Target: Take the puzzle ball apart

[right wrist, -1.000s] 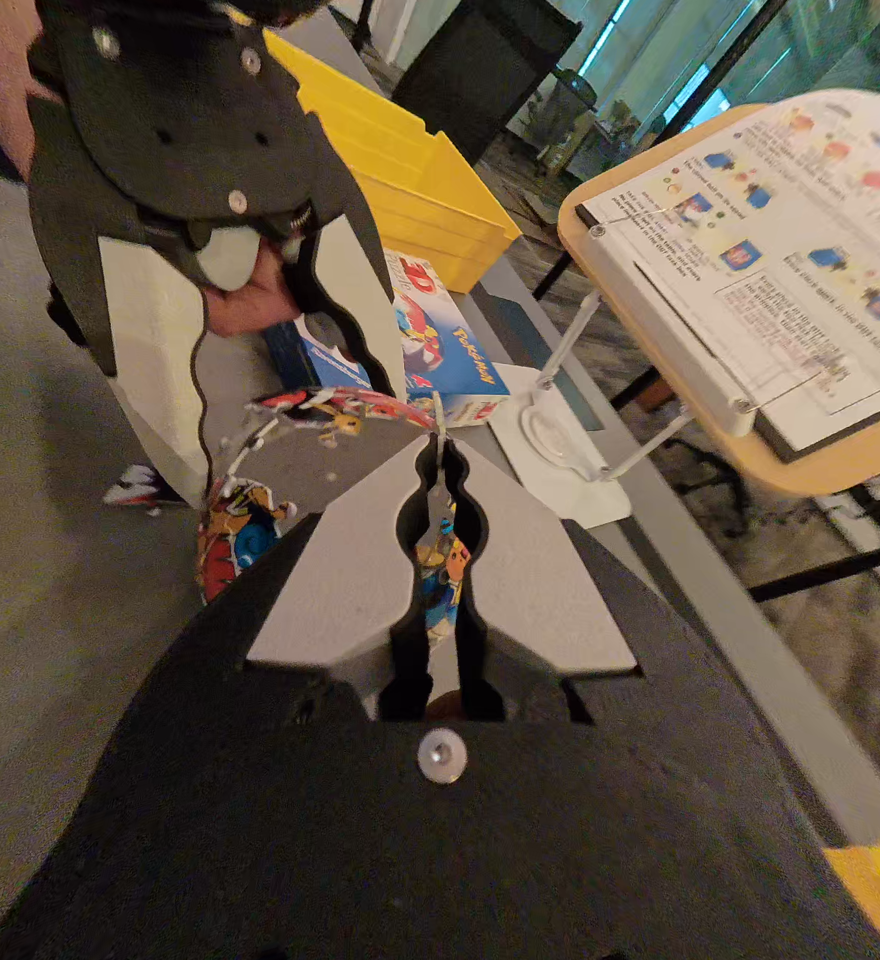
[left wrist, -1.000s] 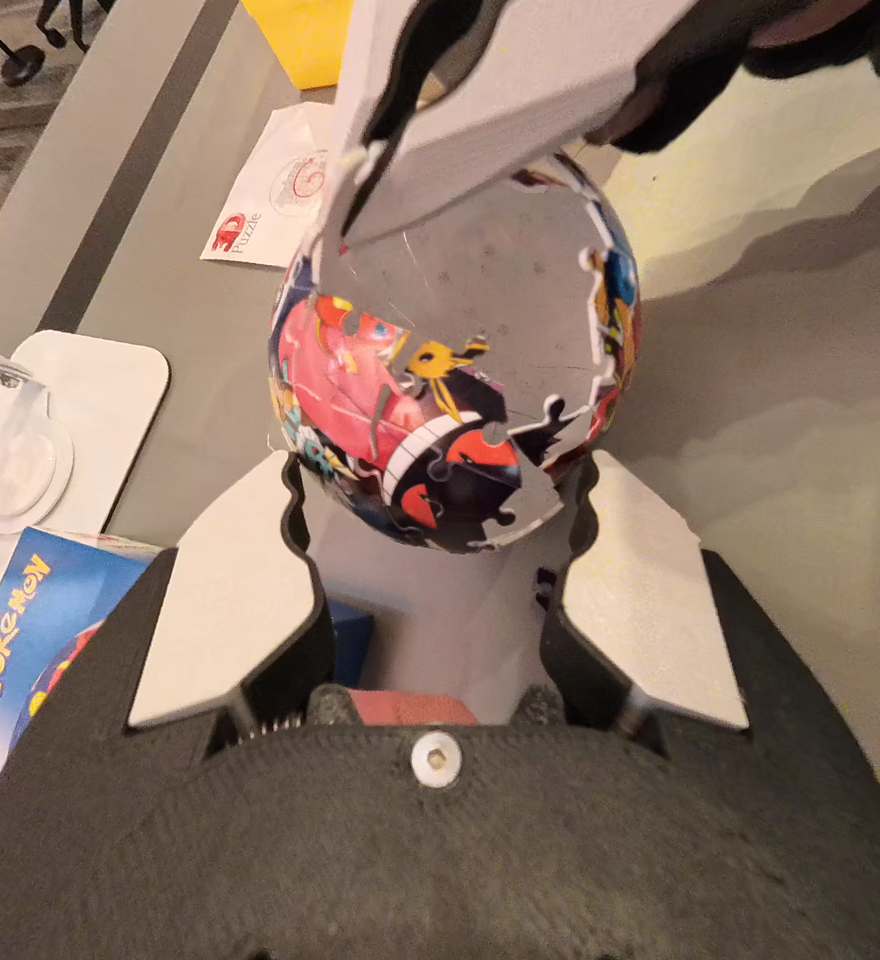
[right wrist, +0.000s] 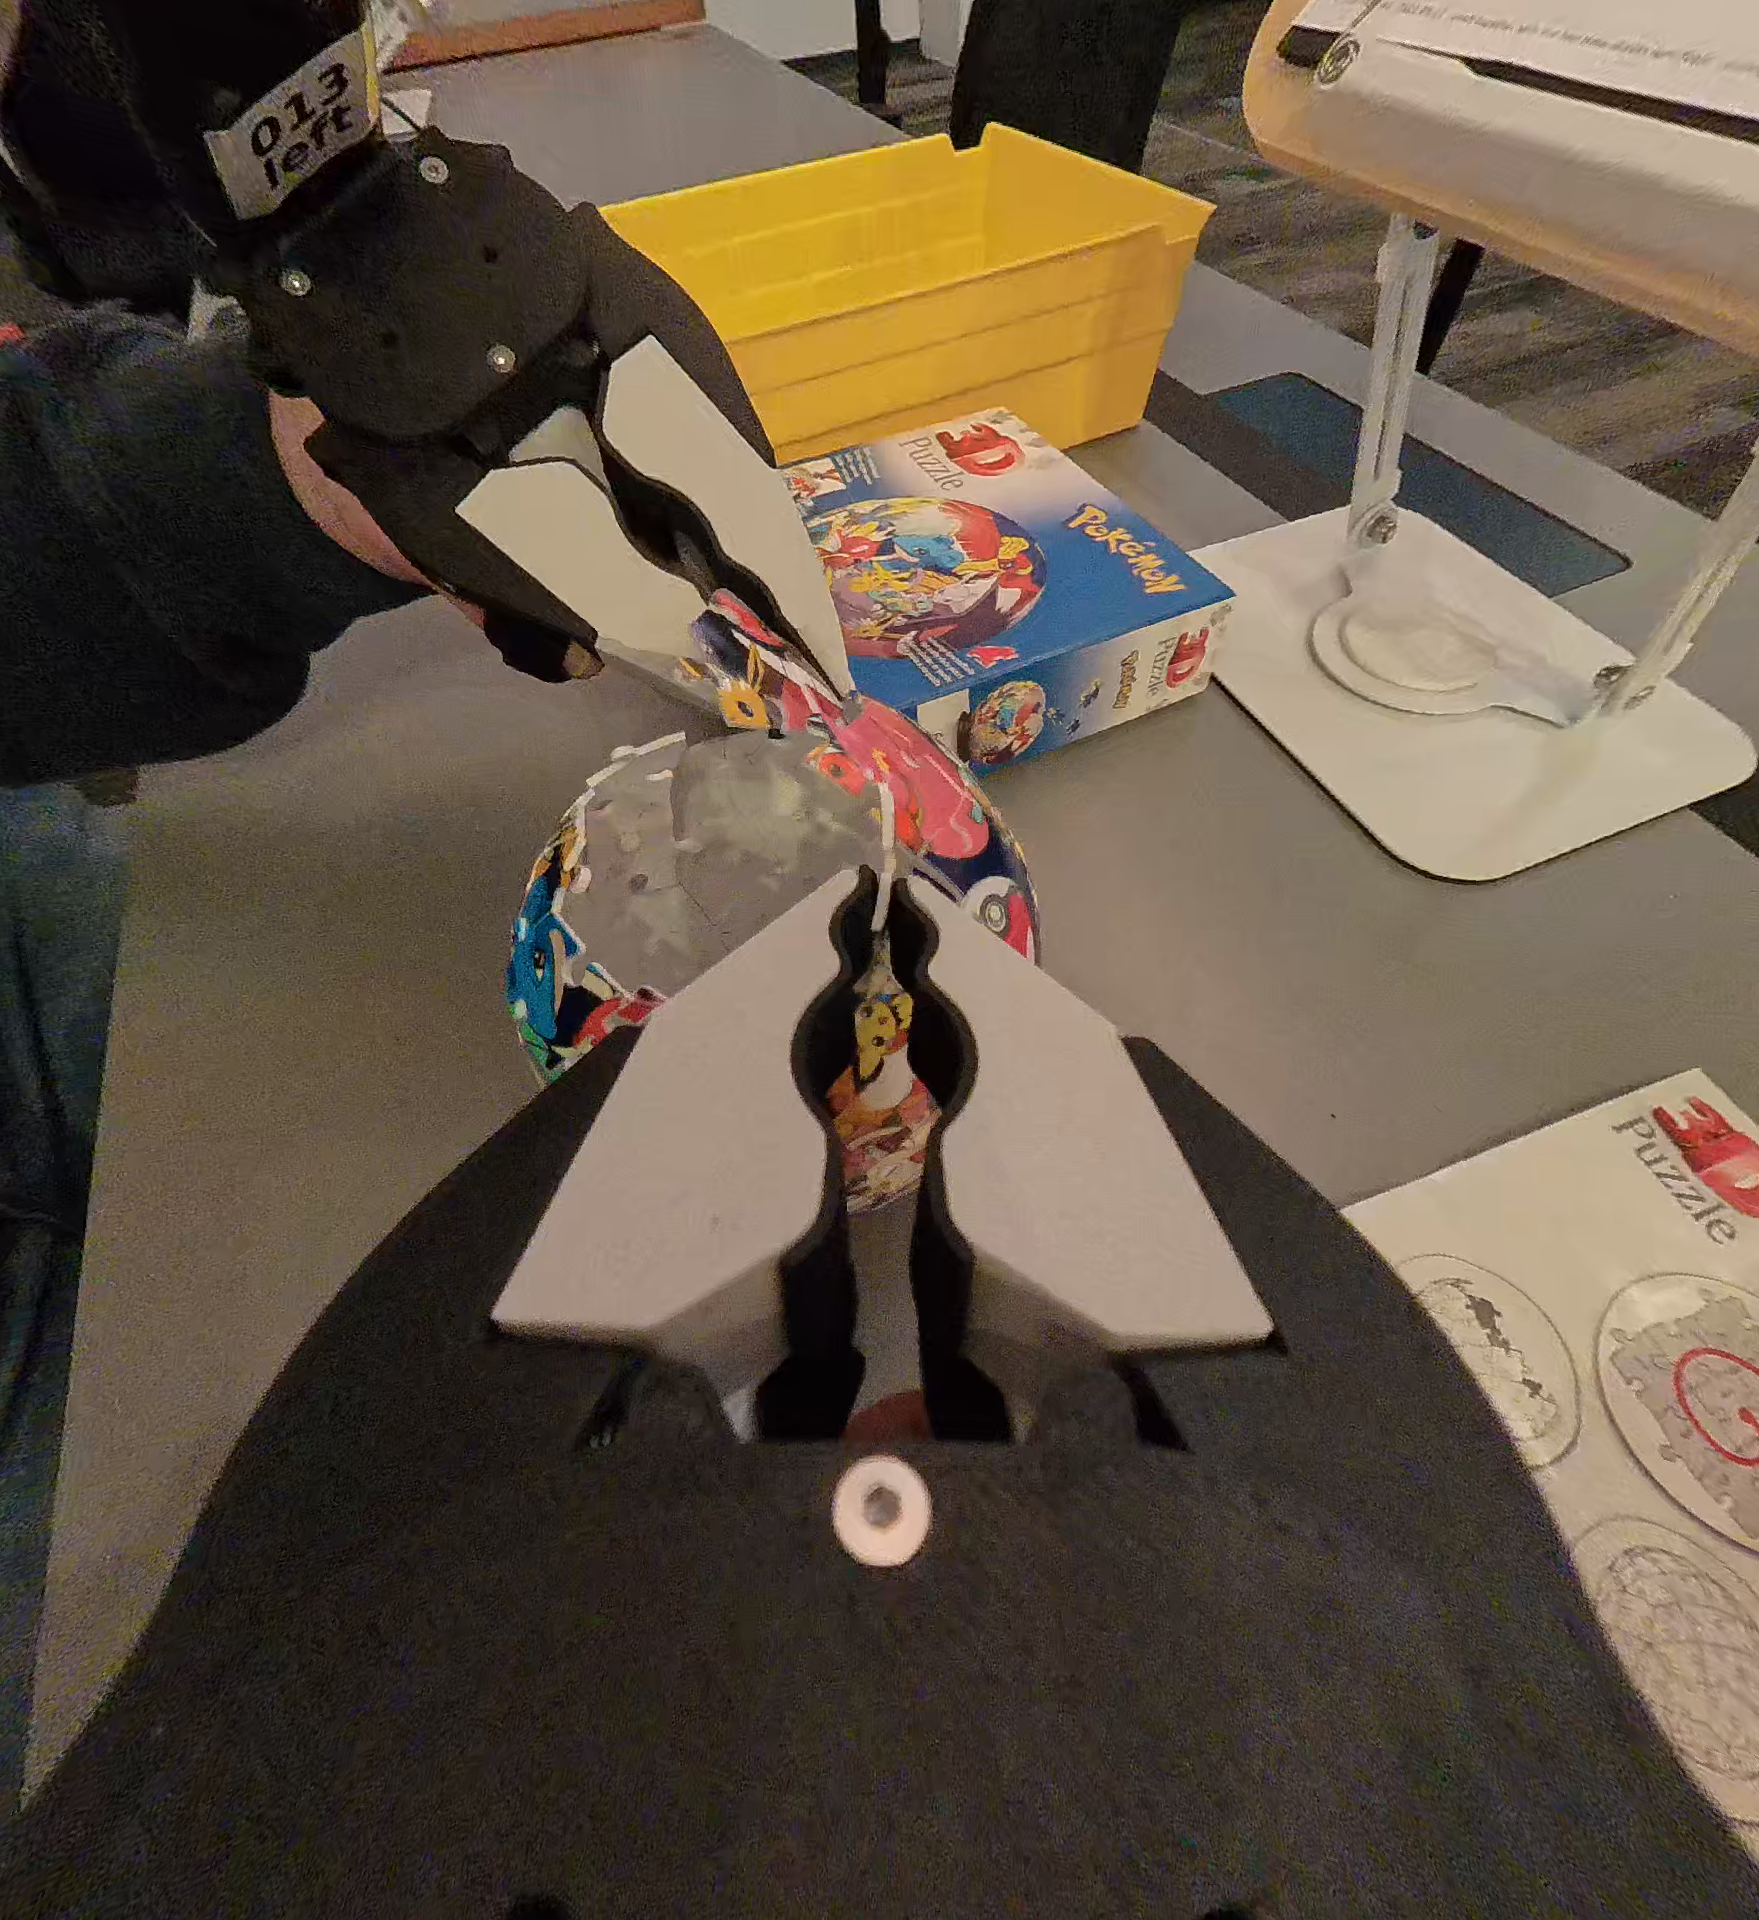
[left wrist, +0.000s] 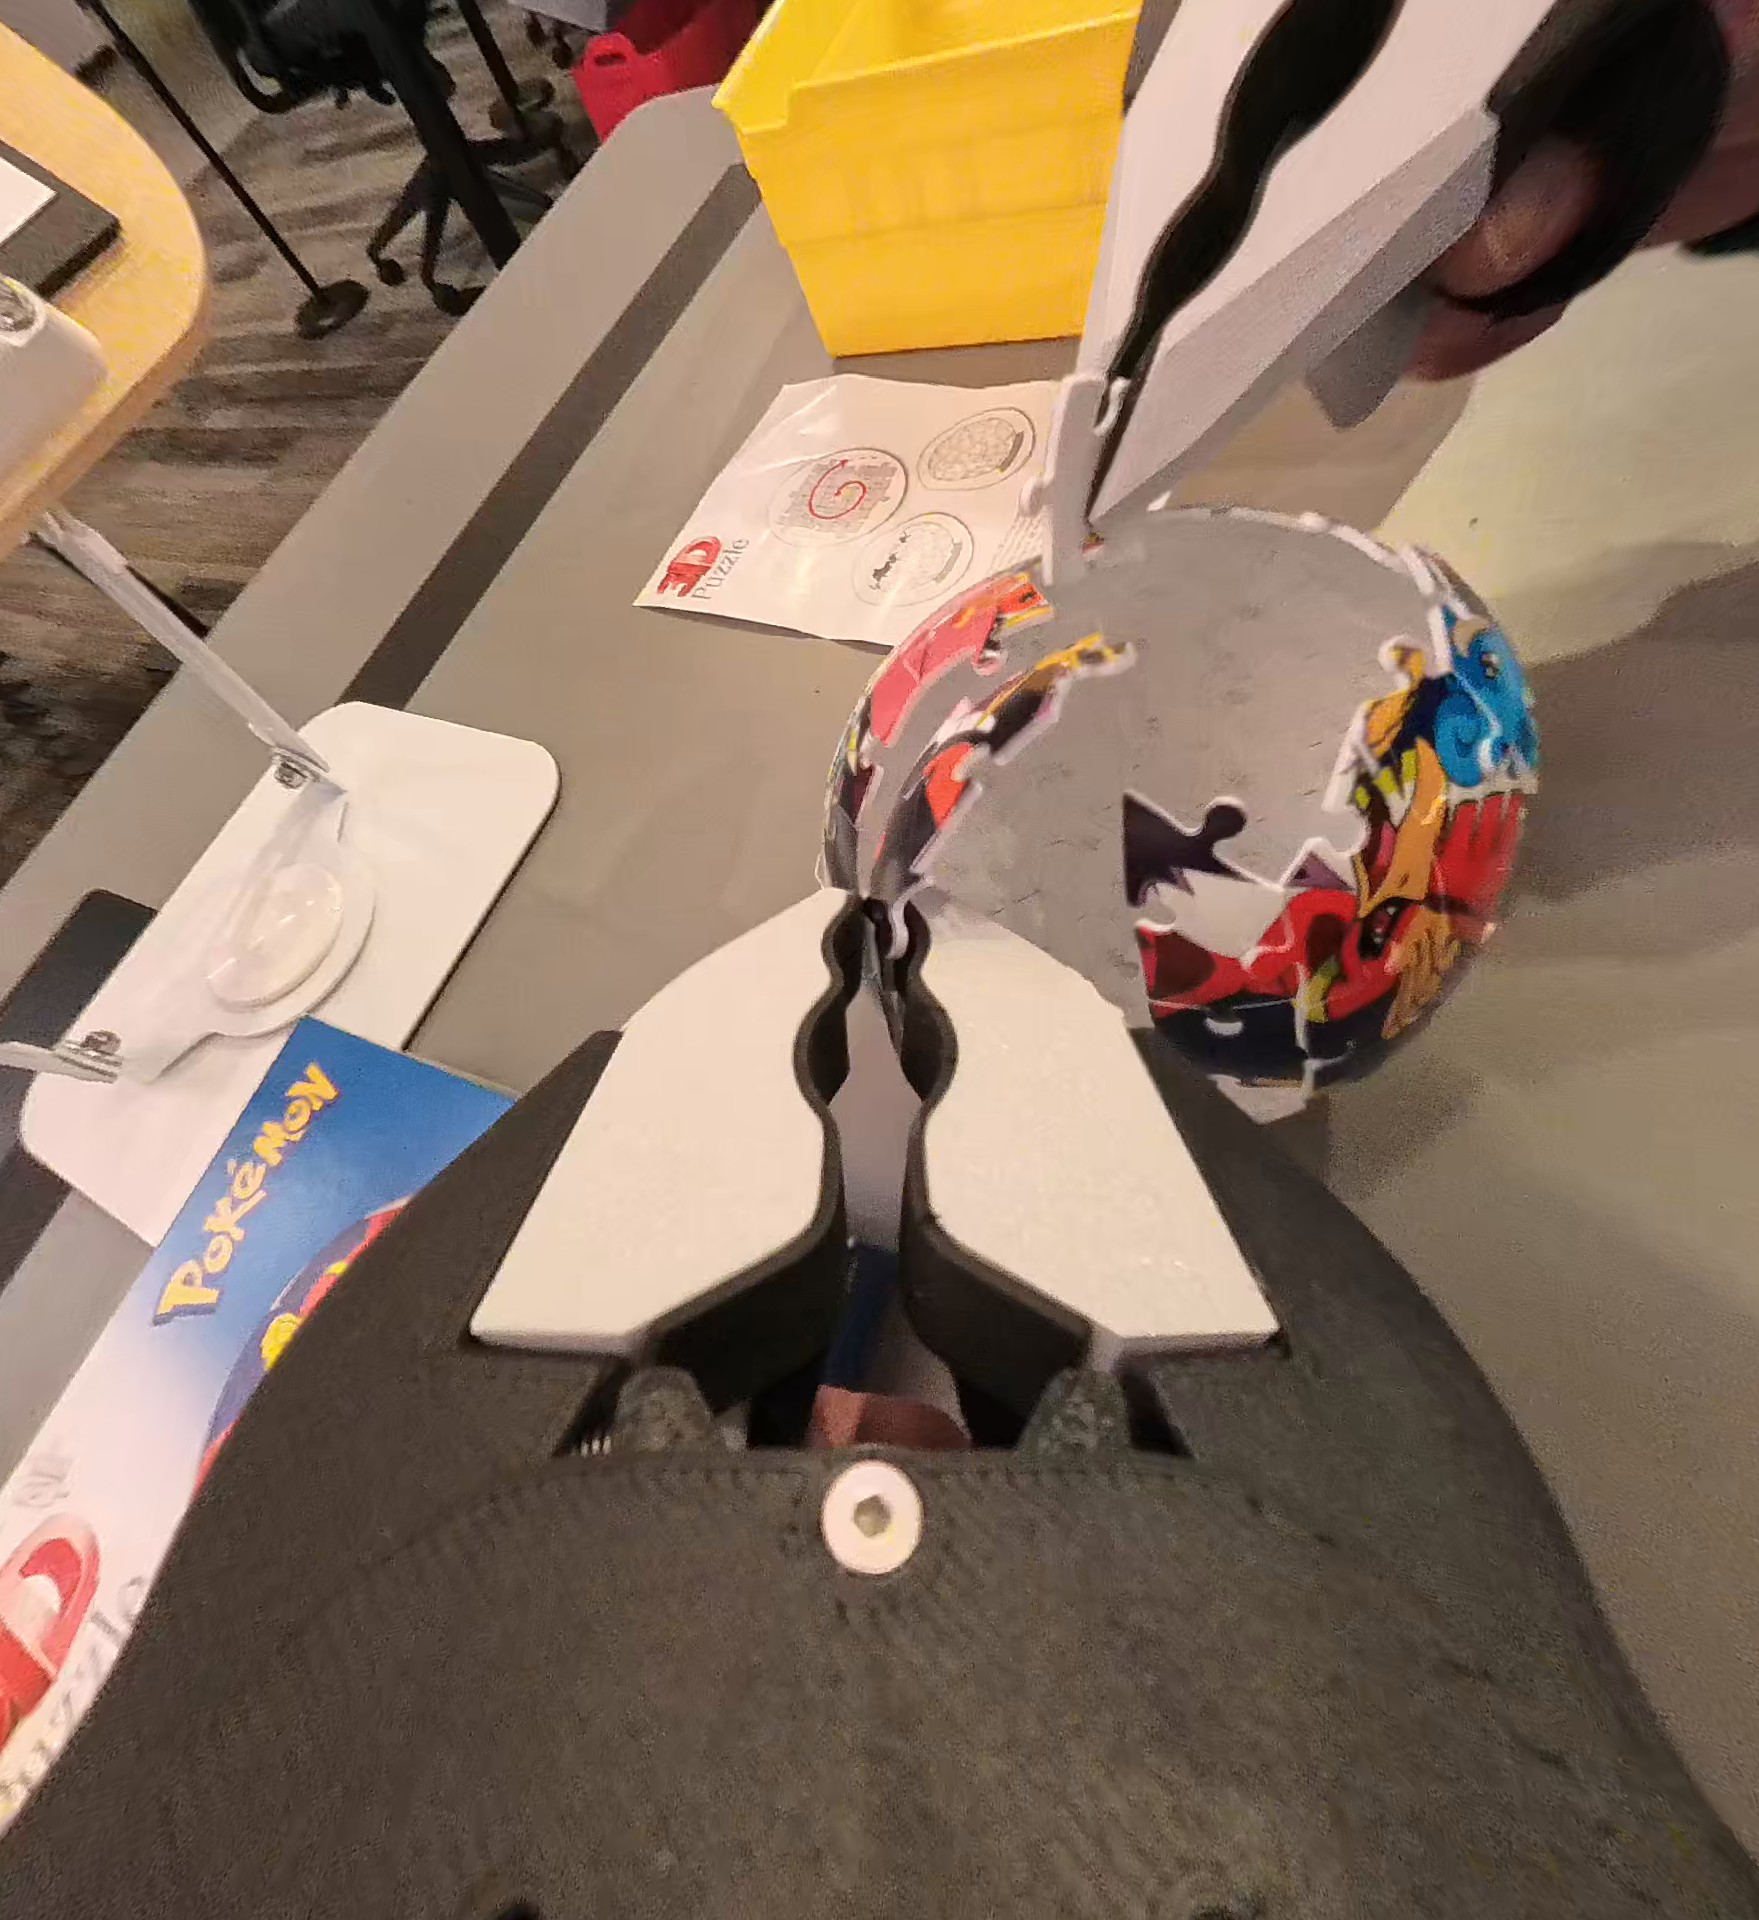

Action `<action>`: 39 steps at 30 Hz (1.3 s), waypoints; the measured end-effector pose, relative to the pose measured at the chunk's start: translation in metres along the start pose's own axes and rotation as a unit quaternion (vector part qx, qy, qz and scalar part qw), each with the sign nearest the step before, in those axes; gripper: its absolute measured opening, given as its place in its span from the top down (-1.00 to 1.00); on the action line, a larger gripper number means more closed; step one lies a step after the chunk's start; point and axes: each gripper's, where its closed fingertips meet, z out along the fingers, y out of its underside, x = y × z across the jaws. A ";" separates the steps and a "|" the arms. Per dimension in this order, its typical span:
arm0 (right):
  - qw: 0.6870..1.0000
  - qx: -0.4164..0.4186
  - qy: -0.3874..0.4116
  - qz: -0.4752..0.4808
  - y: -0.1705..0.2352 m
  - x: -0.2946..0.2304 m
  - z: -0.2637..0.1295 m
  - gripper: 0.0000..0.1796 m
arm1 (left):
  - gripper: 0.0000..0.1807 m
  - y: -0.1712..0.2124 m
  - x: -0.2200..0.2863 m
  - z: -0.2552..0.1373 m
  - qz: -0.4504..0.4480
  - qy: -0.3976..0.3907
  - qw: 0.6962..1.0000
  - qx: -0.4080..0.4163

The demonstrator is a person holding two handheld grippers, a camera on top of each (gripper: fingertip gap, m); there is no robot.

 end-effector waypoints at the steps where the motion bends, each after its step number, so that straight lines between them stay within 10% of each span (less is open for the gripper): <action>1: 1.000 -0.001 0.014 -0.012 0.000 0.001 -0.001 1.00 | 0.95 0.001 0.000 0.001 0.013 -0.008 1.000 -0.005; 6: 0.998 0.031 0.031 -0.048 -0.004 -0.002 -0.004 1.00 | 0.96 -0.001 -0.006 0.004 -0.054 0.008 0.998 0.013; 11: 0.953 0.169 -0.101 0.229 -0.013 0.002 -0.009 0.99 | 0.96 -0.002 -0.006 0.008 -0.093 0.021 0.995 0.031; 16: 0.927 0.215 -0.131 0.280 -0.019 -0.001 -0.015 1.00 | 0.97 0.007 -0.011 0.012 -0.110 0.008 0.994 0.009; 22: 0.982 0.118 0.106 0.107 -0.029 0.034 -0.066 1.00 | 0.97 0.008 -0.010 0.010 -0.087 -0.001 0.996 -0.003; 28: 0.928 0.016 0.343 0.144 0.024 0.148 -0.193 1.00 | 0.97 0.007 -0.009 0.009 -0.078 -0.010 0.997 -0.012; 31: 0.890 -0.060 0.426 0.151 0.074 0.181 -0.230 0.65 | 0.97 0.006 -0.008 0.007 -0.074 -0.016 0.997 -0.013; 39: 0.871 -0.137 0.457 0.117 0.089 0.175 -0.237 0.34 | 0.96 0.000 -0.008 0.006 -0.046 -0.027 0.998 -0.032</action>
